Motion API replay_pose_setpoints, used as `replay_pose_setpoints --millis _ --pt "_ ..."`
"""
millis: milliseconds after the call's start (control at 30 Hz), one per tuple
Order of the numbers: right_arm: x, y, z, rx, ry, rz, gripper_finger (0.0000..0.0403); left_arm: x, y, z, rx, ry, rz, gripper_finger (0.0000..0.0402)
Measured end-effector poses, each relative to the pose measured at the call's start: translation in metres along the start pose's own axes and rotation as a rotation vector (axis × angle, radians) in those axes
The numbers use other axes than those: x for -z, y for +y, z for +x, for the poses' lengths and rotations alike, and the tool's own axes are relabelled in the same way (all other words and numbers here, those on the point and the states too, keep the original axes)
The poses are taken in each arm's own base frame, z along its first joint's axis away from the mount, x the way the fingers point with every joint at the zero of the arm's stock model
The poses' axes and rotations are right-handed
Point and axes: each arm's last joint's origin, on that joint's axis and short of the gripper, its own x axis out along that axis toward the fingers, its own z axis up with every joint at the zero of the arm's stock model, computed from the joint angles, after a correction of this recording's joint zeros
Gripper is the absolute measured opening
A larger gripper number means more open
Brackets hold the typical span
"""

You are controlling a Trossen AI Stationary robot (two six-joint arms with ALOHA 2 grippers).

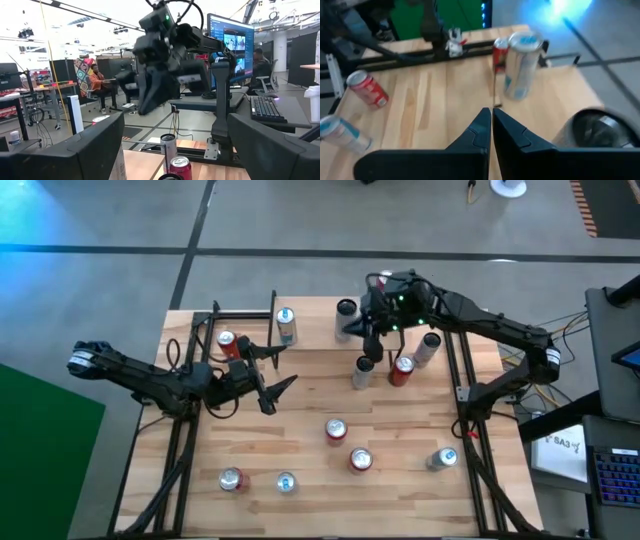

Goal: Place canned beverage on shelf
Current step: Put the left white pink soda can on the shelf

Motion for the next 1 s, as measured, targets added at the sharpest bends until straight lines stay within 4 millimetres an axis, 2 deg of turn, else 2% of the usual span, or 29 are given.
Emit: replay_pose_setpoints --millis 133,400,600,1000 --pt "0.018 -0.002 0.013 0.007 0.048 0.038 0.0009 -0.001 0.000 0.000 -0.001 -0.006 -0.004 0.0339" --pt "0.051 -0.013 0.038 0.143 0.090 0.058 0.0009 -0.001 0.000 0.000 -0.001 -0.005 -0.004 0.0339" --pt "0.056 -0.017 0.041 0.272 0.103 0.045 0.0009 -0.001 0.000 0.000 -0.001 -0.006 -0.004 0.0339" --pt "0.056 -0.026 0.048 0.349 0.095 0.019 0.0009 0.000 0.000 0.000 0.000 -0.003 -0.002 0.0339"
